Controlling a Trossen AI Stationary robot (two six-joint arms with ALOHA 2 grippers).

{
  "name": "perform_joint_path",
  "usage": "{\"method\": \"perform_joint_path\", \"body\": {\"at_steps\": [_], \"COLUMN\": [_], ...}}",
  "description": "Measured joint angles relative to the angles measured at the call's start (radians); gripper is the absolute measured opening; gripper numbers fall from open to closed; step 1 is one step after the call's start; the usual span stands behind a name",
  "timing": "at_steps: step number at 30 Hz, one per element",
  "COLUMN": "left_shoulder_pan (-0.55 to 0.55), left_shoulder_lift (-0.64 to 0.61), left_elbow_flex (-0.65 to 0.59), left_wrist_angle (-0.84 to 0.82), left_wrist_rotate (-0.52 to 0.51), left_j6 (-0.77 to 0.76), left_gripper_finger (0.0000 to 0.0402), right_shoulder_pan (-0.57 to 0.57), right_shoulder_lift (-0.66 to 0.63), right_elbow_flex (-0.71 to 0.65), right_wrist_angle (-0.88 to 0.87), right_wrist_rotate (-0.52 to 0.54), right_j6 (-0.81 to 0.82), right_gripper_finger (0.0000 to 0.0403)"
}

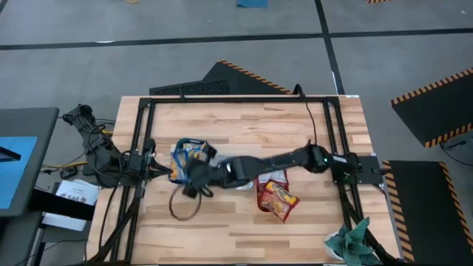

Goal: Sort Maruchan noodles
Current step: Put the blue noodle pack into the green bin

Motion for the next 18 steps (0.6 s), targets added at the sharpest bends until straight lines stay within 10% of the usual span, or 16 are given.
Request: {"method": "perform_joint_path", "body": {"at_steps": [18], "left_shoulder_pan": [0.000], "left_shoulder_lift": [0.000], "left_elbow_flex": [0.000], "left_wrist_angle": [-0.002], "left_wrist_rotate": [0.000], "left_j6": [-0.020], "left_gripper_finger": [0.0000], "right_shoulder_pan": [-0.084], "right_shoulder_lift": [0.019], "right_elbow_flex": [-0.021], "right_wrist_angle": [-0.072], "right_wrist_rotate": [-0.089], "right_j6": [0.518], "right_gripper_finger": [0.0016]}}
